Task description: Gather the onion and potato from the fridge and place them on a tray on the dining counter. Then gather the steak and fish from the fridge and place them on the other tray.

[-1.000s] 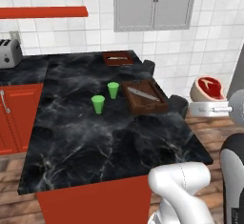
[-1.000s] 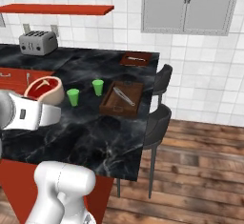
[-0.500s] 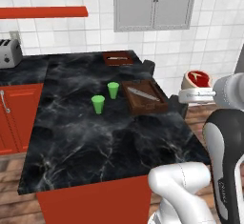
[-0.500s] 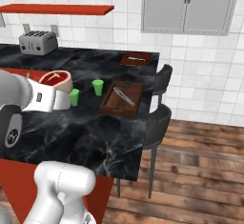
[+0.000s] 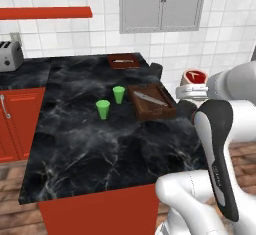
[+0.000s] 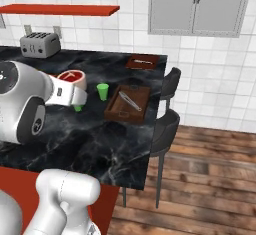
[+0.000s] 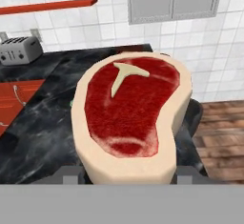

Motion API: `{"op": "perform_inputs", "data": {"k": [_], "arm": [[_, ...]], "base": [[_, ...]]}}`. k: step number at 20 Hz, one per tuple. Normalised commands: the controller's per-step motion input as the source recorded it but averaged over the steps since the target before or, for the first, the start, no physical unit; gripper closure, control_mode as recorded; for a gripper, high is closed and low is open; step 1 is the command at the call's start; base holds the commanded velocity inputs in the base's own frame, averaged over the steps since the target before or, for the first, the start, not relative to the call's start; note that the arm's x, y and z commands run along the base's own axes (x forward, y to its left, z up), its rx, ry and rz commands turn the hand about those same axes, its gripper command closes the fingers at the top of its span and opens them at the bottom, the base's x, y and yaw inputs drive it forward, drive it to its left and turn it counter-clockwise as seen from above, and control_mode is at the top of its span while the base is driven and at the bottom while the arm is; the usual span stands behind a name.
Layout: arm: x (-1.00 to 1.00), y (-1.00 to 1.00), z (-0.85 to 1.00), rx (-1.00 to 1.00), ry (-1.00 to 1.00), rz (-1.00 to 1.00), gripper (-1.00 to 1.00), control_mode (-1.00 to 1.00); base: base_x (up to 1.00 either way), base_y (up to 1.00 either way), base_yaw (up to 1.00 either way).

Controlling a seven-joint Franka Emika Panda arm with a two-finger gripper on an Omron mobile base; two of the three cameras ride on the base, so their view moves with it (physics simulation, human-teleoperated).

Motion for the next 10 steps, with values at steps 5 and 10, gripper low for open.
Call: {"op": "perform_inputs", "data": {"k": [5, 10], "arm": [[0.66, -0.08, -0.31, 0.00, 0.00, 0.00, 1.00, -1.00], [0.61, -0.06, -0.34, 0.00, 0.00, 0.00, 1.00, -1.00]], "base": [[0.00, 0.00, 0.00], [0.00, 0.00, 0.00]]}}
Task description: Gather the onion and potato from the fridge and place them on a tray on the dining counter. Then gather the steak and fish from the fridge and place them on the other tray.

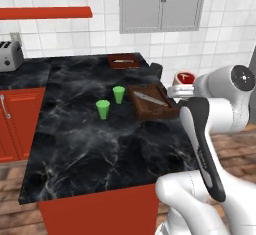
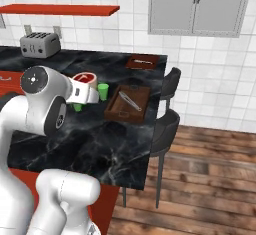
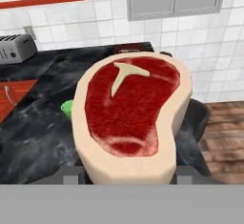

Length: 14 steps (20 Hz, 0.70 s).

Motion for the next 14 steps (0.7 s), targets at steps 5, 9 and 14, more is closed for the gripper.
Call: {"op": "perform_inputs", "data": {"k": [5, 9, 14], "arm": [[0.58, -0.07, -0.34, 0.00, 0.01, 0.00, 1.00, -1.00], [0.55, -0.09, -0.31, 0.00, 0.04, 0.00, 1.00, -1.00], [0.48, -0.07, -0.12, 0.00, 0.17, 0.00, 1.00, -1.00]], "base": [[0.00, 0.00, 0.00], [0.00, 0.00, 0.00], [0.00, 0.00, 0.00]]}}
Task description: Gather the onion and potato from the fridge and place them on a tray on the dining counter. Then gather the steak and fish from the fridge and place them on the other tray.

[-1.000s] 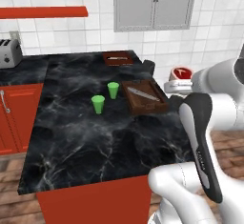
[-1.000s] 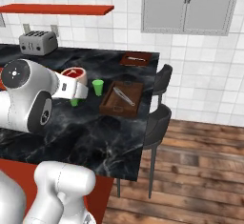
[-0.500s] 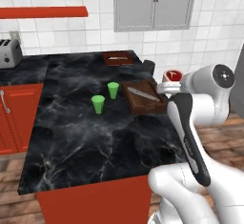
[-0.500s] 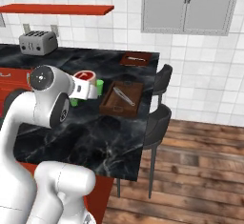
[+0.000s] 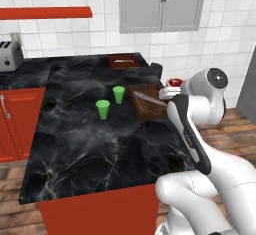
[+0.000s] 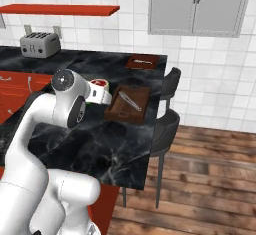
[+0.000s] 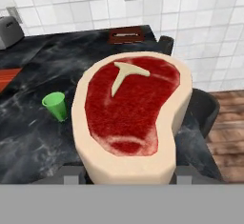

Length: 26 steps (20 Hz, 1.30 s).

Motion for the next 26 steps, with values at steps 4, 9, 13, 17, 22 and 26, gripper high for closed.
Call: {"op": "perform_inputs", "data": {"k": [4, 9, 13, 17, 22, 26], "arm": [[0.52, -0.05, -0.09, 0.00, 0.18, 0.00, 1.00, -1.00], [0.59, -0.05, -0.26, 0.00, 0.05, 0.00, 1.00, -1.00], [0.67, -0.06, -0.37, 0.00, 0.00, 0.00, 1.00, -1.00], [0.67, -0.07, -0.40, 0.00, 0.00, 0.00, 1.00, -1.00], [0.59, -0.01, -0.28, 0.00, 0.01, 0.00, 1.00, -1.00], [0.44, 0.00, -0.16, 0.00, 0.04, 0.00, 1.00, -1.00]], "base": [[0.00, 0.00, 0.00], [0.00, 0.00, 0.00], [0.00, 0.00, 0.00], [0.00, 0.00, 0.00], [0.00, 0.00, 0.00], [0.00, 0.00, 0.00]]}}
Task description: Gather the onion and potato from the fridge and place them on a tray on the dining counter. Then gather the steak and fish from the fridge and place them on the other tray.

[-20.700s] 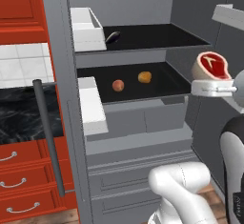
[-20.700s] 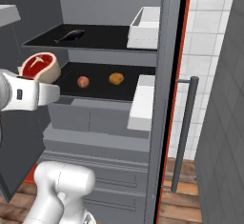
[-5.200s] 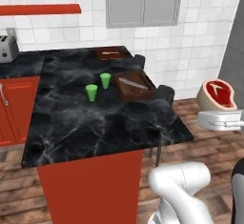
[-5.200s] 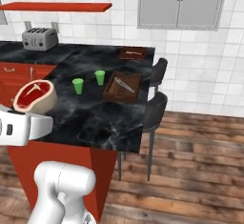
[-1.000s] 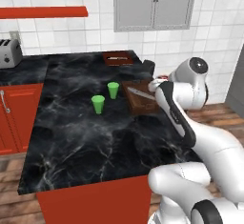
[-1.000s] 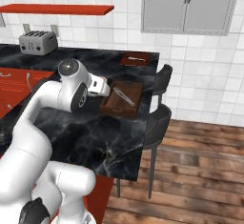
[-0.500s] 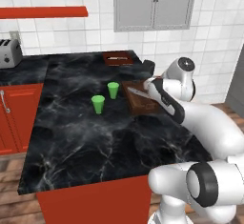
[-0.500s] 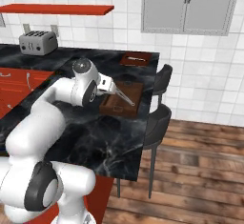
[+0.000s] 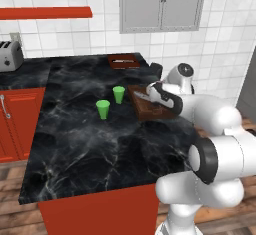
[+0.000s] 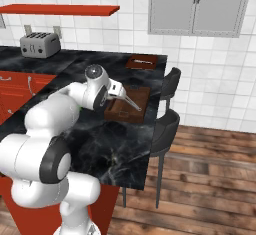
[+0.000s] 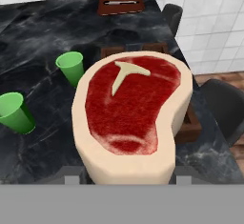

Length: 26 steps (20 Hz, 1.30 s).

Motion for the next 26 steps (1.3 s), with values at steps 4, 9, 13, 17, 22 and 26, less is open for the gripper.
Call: {"op": "perform_inputs", "data": {"k": [4, 9, 13, 17, 22, 26], "arm": [[0.33, 0.00, -0.14, 0.00, 0.07, 0.00, 1.00, -1.00], [0.36, 0.00, -0.18, 0.00, 0.07, 0.00, 1.00, -1.00], [0.42, 0.00, -0.20, 0.00, 0.07, 0.00, 1.00, -1.00], [0.42, 0.00, -0.22, 0.00, 0.06, 0.00, 1.00, -1.00], [0.38, 0.00, -0.25, 0.00, 0.05, 0.00, 1.00, -1.00], [0.31, 0.00, -0.21, 0.00, 0.05, 0.00, 1.00, -1.00]], "base": [[0.00, 0.00, 0.00], [0.00, 0.00, 0.00], [0.00, 0.00, 0.00], [0.00, 0.00, 0.00], [0.00, 0.00, 0.00], [0.00, 0.00, 0.00]]}}
